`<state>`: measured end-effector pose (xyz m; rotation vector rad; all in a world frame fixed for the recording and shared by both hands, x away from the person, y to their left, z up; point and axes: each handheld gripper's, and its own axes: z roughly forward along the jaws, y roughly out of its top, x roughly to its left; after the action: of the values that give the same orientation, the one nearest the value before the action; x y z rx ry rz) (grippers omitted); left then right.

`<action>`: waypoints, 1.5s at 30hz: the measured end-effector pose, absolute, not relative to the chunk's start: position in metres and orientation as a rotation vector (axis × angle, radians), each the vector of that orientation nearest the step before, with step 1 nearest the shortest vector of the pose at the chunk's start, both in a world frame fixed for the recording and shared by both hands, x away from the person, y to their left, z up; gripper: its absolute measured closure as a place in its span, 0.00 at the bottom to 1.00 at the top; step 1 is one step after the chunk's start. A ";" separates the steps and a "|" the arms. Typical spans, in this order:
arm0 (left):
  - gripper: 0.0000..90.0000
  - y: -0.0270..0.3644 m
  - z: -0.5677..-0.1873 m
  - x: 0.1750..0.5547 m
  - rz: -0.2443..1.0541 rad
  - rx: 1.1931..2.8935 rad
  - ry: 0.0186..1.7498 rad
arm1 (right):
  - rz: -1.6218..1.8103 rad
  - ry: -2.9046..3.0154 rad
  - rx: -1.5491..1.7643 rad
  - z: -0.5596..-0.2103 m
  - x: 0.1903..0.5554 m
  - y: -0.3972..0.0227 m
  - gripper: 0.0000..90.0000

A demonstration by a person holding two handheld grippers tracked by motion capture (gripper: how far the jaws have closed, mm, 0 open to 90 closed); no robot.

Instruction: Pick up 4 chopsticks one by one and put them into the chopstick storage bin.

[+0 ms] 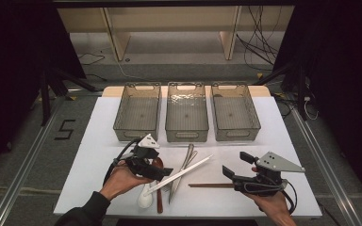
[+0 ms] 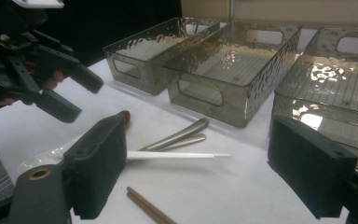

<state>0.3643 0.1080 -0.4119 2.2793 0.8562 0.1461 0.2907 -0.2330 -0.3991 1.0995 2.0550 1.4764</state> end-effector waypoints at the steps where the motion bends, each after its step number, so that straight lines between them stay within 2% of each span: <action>1: 0.24 0.105 -0.414 0.365 0.147 2.296 0.860 | 1.476 2.056 1.099 -0.399 0.291 -0.233 0.23; 14: 0.40 0.083 -0.435 0.379 0.059 2.486 0.897 | 1.470 2.074 1.097 -0.400 0.291 -0.231 0.23; 18: 0.50 0.081 -0.439 0.383 0.049 2.516 0.904 | 1.473 2.076 1.098 -0.400 0.292 -0.231 0.23; 24: 0.57 0.080 -0.446 0.388 0.022 2.543 0.915 | 1.476 2.081 1.097 -0.400 0.292 -0.231 0.24; 45: 0.74 0.074 -0.457 0.393 -0.044 2.592 0.889 | 1.478 2.097 1.099 -0.400 0.292 -0.231 0.24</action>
<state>0.3926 0.0738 -0.4569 2.5921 0.8891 -0.0443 0.2924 -0.2306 -0.4001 1.0988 2.0966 1.4778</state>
